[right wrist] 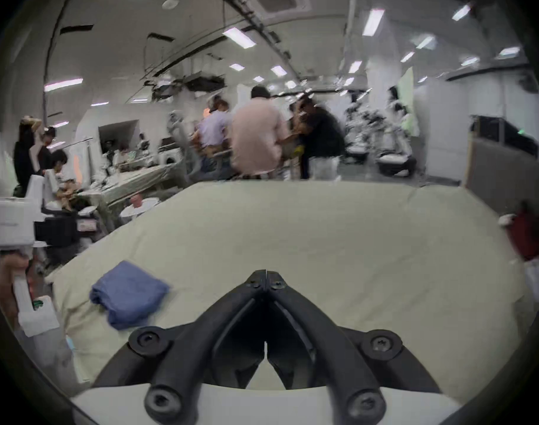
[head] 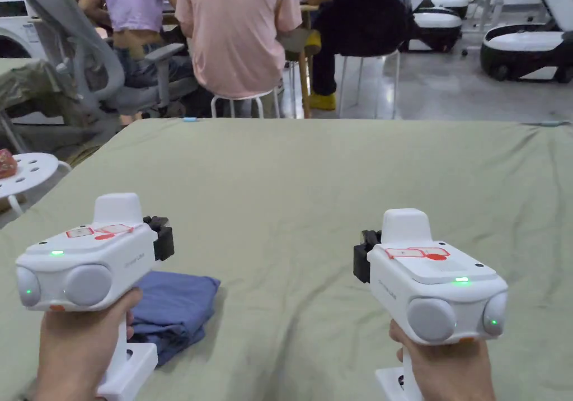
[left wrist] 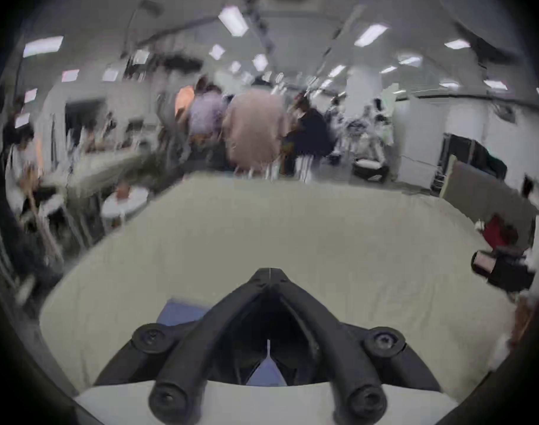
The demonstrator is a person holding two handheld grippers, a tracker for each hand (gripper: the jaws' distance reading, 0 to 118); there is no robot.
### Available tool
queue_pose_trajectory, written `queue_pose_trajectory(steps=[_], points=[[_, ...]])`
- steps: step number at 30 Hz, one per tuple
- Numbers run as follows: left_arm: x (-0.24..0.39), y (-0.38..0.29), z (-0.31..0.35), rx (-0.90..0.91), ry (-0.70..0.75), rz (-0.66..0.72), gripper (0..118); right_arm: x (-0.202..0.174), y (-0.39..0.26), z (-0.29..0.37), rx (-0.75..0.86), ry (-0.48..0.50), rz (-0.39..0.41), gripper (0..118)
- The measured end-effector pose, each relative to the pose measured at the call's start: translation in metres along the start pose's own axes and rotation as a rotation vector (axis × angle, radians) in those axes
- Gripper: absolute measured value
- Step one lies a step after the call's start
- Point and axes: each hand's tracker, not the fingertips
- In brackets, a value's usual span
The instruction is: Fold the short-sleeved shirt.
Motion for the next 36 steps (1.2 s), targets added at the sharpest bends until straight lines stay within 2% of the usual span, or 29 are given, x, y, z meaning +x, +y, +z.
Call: queue_pose_trajectory(steps=[3,7,9,12,15,20,21,22,23,26,27,28,30,31,32,36], points=[[0.064,0.015,0.011,0.132,0.001,-0.042,0,0.05,0.018,0.054,0.096,-0.096,0.005,0],[0.139,0.038,0.033,0.175,-0.025,-0.028,0,0.098,0.04,0.117,0.201,-0.234,0.058,0],[0.17,0.048,0.05,0.236,-0.065,-0.016,0,0.112,0.045,0.144,0.248,-0.249,0.105,0],[0.199,0.055,0.071,0.28,-0.046,-0.056,0,0.12,0.049,0.167,0.256,-0.258,0.194,0],[0.212,0.058,0.089,0.313,-0.07,-0.055,0,0.13,0.051,0.175,0.242,-0.237,0.176,0],[0.219,0.056,0.102,0.313,-0.07,-0.087,0,0.128,0.045,0.178,0.248,-0.221,0.097,0],[0.219,0.057,0.103,0.314,-0.07,-0.085,0,0.123,0.041,0.18,0.252,-0.222,0.099,4],[0.217,0.056,0.103,0.308,-0.077,-0.082,0,0.124,0.042,0.173,0.253,-0.226,0.105,25],[0.216,0.056,0.104,0.302,-0.076,-0.078,3,0.12,0.04,0.173,0.255,-0.233,0.112,54],[0.212,0.056,0.106,0.305,-0.069,-0.075,22,0.118,0.041,0.167,0.242,-0.215,0.115,80],[0.21,0.056,0.107,0.304,-0.072,-0.077,41,0.115,0.041,0.166,0.24,-0.211,0.12,100],[0.21,0.055,0.107,0.306,-0.067,-0.08,67,0.112,0.04,0.167,0.246,-0.215,0.127,116],[0.211,0.055,0.109,0.319,-0.066,-0.085,93,0.112,0.04,0.166,0.278,-0.235,0.14,118],[0.21,0.055,0.109,0.319,-0.067,-0.085,110,0.11,0.041,0.166,0.277,-0.241,0.135,118],[0.21,0.054,0.108,0.316,-0.072,-0.085,118,0.109,0.042,0.165,0.268,-0.241,0.133,118],[0.209,0.053,0.11,0.325,-0.068,-0.066,118,0.111,0.039,0.164,0.265,-0.237,0.126,118]])
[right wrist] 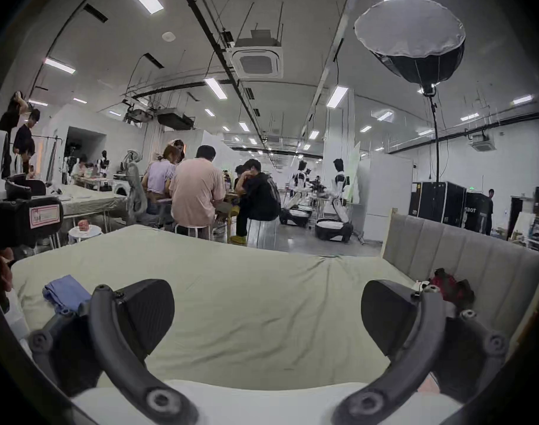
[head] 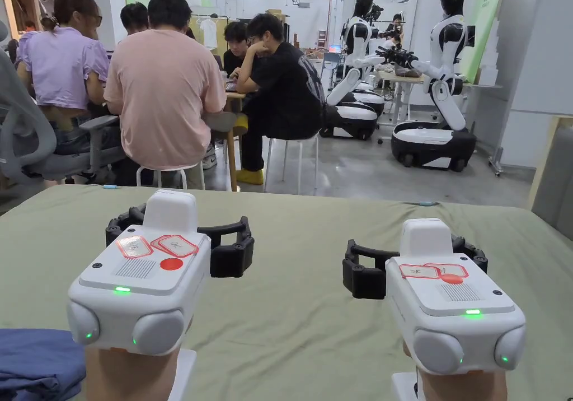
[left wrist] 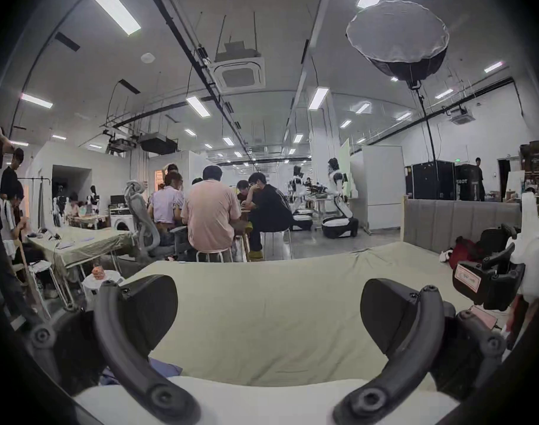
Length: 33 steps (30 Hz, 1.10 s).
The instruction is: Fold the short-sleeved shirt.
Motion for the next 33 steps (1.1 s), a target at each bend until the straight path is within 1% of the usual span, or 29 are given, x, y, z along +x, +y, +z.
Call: queue_pose_trajectory(steps=[6,14,20,23,33], points=[[-0.001,-0.002,0.002,0.014,0.01,0.0,118,0.001,-0.003,0.002,0.012,-0.007,-0.032,118],[-0.003,0.001,0.006,0.046,0.02,0.016,118,0.003,0.003,0.003,0.024,-0.01,-0.031,118],[0.001,-0.001,0.009,0.056,0.021,0.005,118,0.004,0.006,0.006,0.037,-0.009,-0.043,118],[0.004,-0.003,0.009,0.051,0.014,-0.003,118,0.005,0.007,0.01,0.044,-0.003,-0.064,118],[0.008,-0.005,0.01,0.05,0.004,0.001,118,-0.001,0.009,0.012,0.055,0.003,-0.052,118]])
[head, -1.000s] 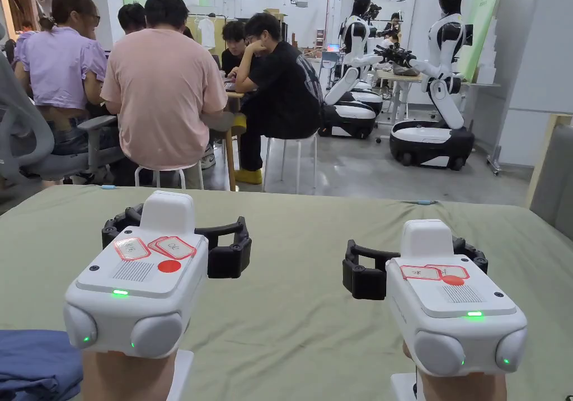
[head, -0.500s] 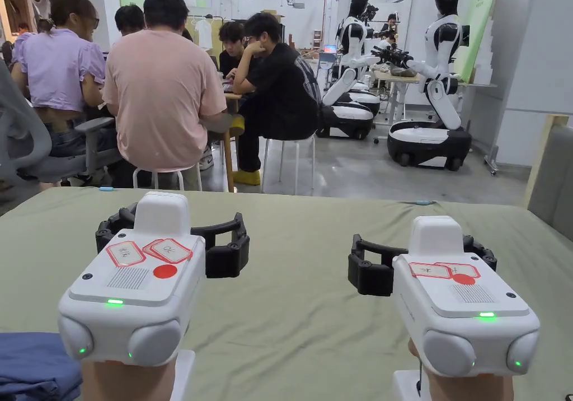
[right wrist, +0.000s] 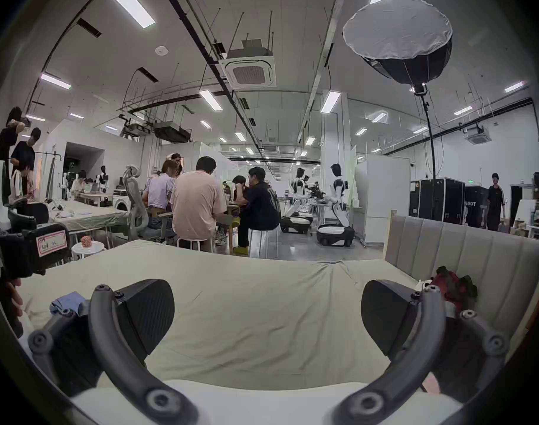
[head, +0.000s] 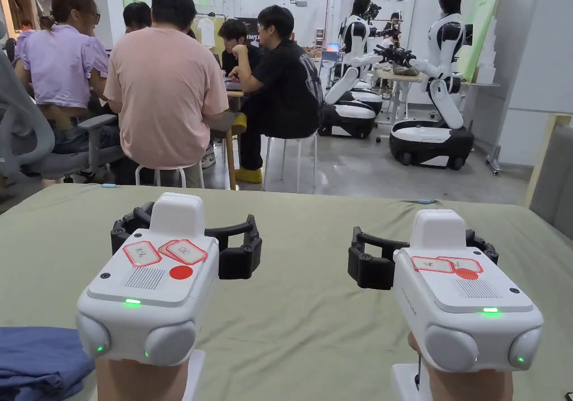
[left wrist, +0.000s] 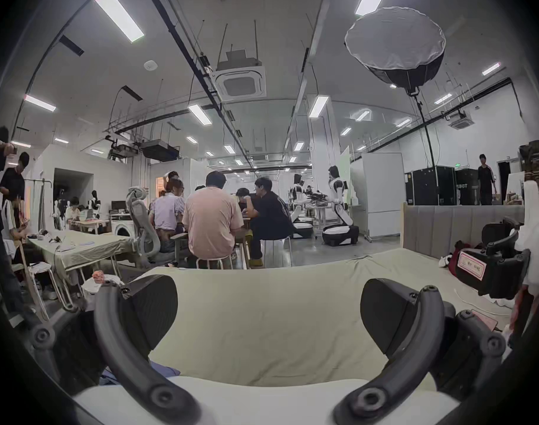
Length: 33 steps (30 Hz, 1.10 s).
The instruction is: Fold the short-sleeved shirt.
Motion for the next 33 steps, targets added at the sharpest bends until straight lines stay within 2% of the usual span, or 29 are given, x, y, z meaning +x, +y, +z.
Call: queue_pose_trajectory(steps=[11,13,15,20,24,25,33], points=[[0.006,0.001,0.0,-0.001,-0.013,-0.015,118,-0.003,0.004,-0.002,-0.038,0.015,-0.018,118],[0.006,0.001,-0.001,-0.004,-0.015,-0.018,118,-0.008,0.005,-0.004,-0.044,-0.008,0.001,118],[0.006,0.002,0.0,-0.001,-0.015,-0.014,118,-0.011,0.006,-0.003,-0.043,-0.031,-0.02,118],[0.003,0.0,0.001,0.0,-0.011,-0.002,118,-0.014,0.005,0.005,-0.033,0.01,-0.035,118],[0.002,-0.002,0.001,-0.007,-0.005,0.003,118,-0.016,0.011,0.008,-0.062,-0.062,-0.153,118],[0.002,-0.002,0.002,-0.009,-0.006,0.006,118,-0.015,0.012,0.01,-0.065,-0.066,-0.16,118],[0.002,-0.003,0.003,-0.011,-0.011,0.019,118,-0.023,0.011,0.019,-0.097,-0.003,-0.117,118]])
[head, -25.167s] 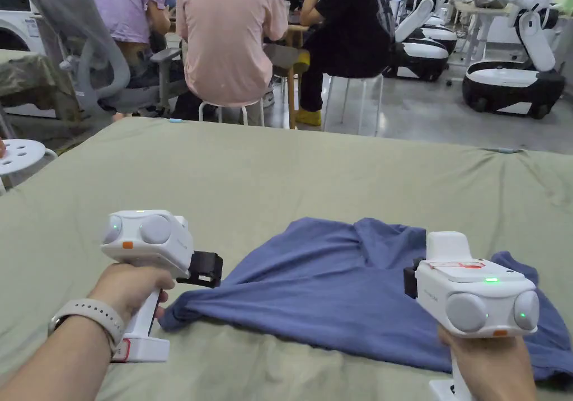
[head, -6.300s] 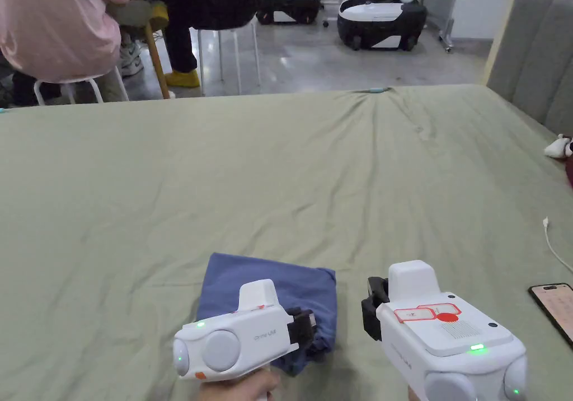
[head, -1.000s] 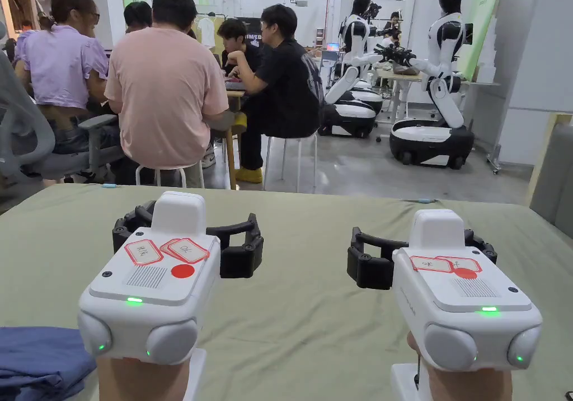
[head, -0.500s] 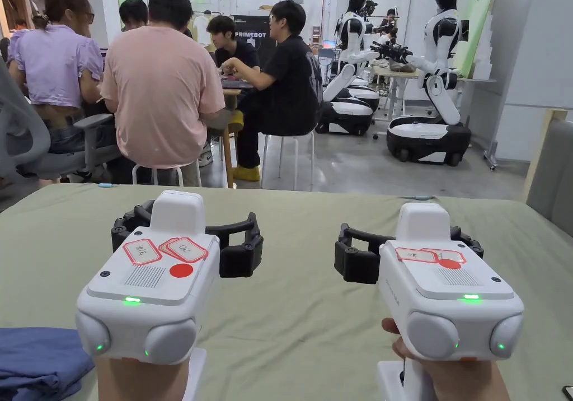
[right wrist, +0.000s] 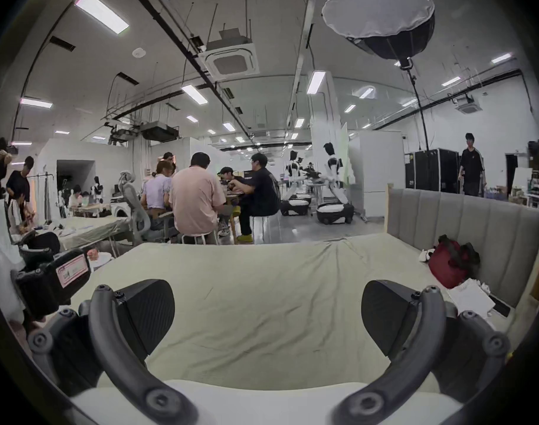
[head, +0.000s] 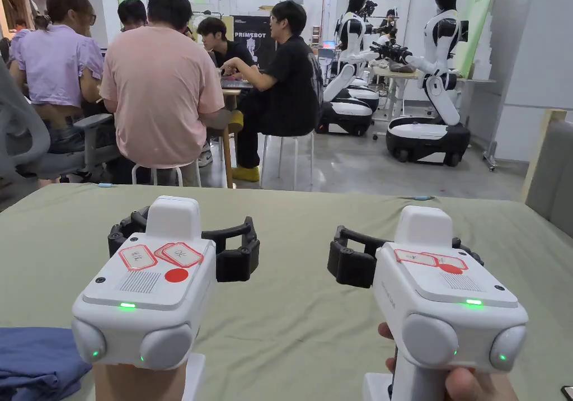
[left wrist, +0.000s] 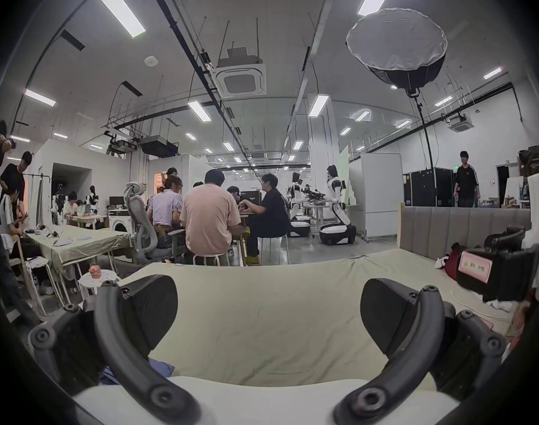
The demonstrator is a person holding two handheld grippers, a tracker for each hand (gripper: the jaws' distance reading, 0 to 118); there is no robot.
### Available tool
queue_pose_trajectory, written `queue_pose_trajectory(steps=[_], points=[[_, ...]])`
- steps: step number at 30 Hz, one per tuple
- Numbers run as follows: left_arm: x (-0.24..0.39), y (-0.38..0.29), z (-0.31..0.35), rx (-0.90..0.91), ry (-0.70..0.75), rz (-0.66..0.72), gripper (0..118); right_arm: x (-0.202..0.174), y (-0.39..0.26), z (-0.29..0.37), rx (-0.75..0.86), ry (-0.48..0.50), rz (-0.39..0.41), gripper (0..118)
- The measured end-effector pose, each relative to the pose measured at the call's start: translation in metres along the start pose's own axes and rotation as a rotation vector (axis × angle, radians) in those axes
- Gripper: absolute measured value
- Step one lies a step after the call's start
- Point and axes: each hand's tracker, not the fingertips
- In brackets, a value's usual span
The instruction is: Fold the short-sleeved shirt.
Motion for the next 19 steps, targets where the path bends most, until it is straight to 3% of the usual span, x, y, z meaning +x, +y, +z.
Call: queue_pose_trajectory(steps=[10,13,16,19], points=[[0.0003,0.001,0.0031,0.006,0.0,0.004,118,0.0072,0.0075,0.0042,0.01,0.092,-0.044,118],[-0.0016,0.0007,0.0031,0.008,0.002,0.012,118,0.0052,0.0089,0.0069,0.025,0.047,-0.031,118],[-0.0017,0.0007,0.0033,0.01,0.008,0.016,118,-0.0004,0.0068,0.0061,0.042,-0.08,-0.039,118],[-0.0018,0.0012,0.0042,0.014,0.008,0.017,118,0.0018,0.0063,0.0021,0.043,-0.061,-0.015,118]])
